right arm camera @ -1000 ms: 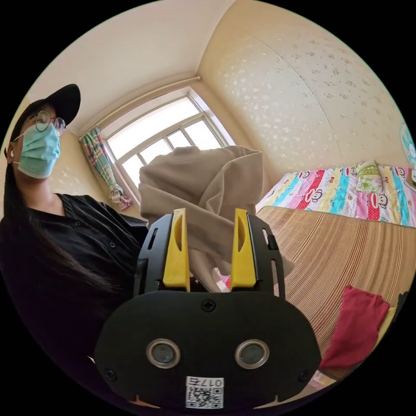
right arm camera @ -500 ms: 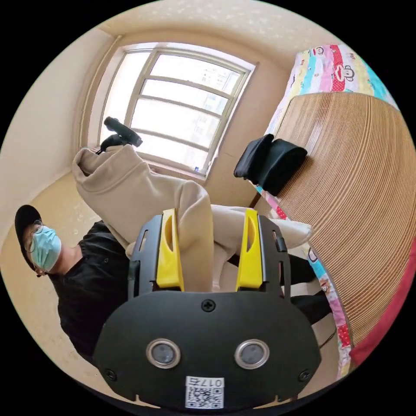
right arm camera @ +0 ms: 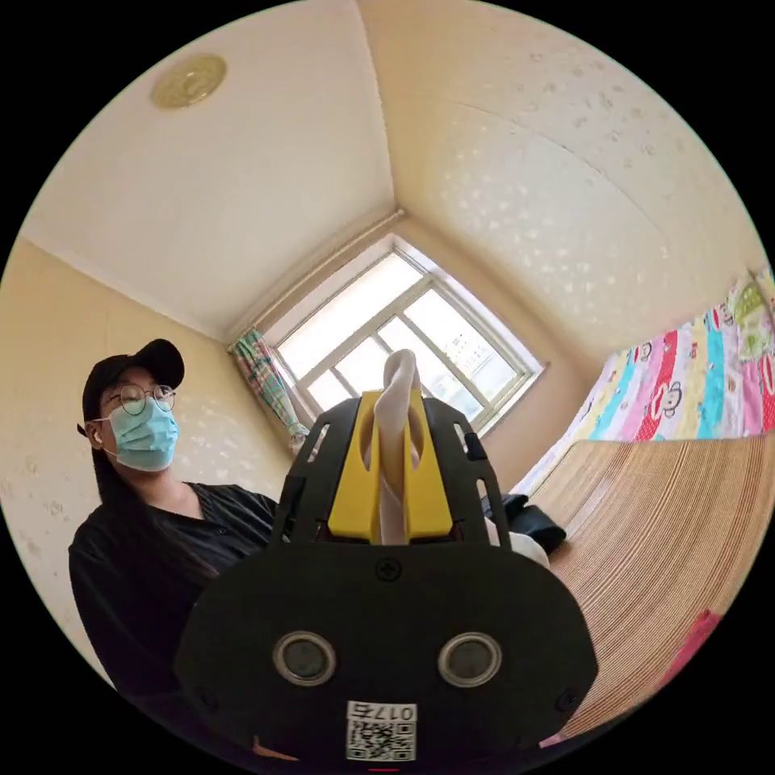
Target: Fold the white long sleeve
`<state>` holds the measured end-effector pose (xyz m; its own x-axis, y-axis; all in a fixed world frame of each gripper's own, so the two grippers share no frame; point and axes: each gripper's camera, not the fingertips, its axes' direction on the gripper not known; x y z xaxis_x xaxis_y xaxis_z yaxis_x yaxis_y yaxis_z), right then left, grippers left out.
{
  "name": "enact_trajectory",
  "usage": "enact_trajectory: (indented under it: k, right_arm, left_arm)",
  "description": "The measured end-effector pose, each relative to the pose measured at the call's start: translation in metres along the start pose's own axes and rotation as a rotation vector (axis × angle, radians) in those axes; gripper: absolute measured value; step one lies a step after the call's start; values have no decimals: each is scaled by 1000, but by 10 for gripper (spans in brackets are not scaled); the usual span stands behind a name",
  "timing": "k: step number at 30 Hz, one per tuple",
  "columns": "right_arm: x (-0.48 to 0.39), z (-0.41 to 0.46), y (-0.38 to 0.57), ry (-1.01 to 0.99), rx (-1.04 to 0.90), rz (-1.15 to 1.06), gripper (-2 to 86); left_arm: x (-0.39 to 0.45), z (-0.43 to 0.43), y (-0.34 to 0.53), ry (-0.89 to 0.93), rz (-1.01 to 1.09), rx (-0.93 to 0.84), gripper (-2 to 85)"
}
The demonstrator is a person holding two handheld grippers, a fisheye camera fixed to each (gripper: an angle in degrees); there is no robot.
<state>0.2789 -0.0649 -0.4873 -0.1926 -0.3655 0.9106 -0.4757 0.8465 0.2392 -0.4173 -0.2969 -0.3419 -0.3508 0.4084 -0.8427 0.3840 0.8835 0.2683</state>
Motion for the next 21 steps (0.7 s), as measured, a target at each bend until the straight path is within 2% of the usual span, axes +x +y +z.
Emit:
enact_trajectory:
  k: [1, 4, 8, 12, 16, 19, 21]
  right_arm:
    - [-33, 4, -4, 32, 44, -115, 33]
    - [-82, 45, -12, 84, 4, -269, 30]
    - [-106, 96, -34, 62, -42, -342, 27]
    - [-134, 109, -56, 127, -32, -422, 26]
    - [-172, 98, -64, 400, -58, -472, 29]
    - [-184, 76, -55, 515, -40, -419, 31]
    - [-178, 67, -53, 493, -60, -341, 31]
  left_arm:
    - [3, -9, 19, -153, -42, 32, 55]
    - [-12, 7, 47, -371, -227, -48, 50]
    - [-25, 51, 53, -466, -309, -181, 35]
    - [5, 78, 33, -539, -204, -87, 16]
    - [66, 82, 0, -663, -86, 93, 7]
    - [116, 96, -33, -790, 46, 120, 4]
    - [138, 103, -55, -809, 128, 150, 2]
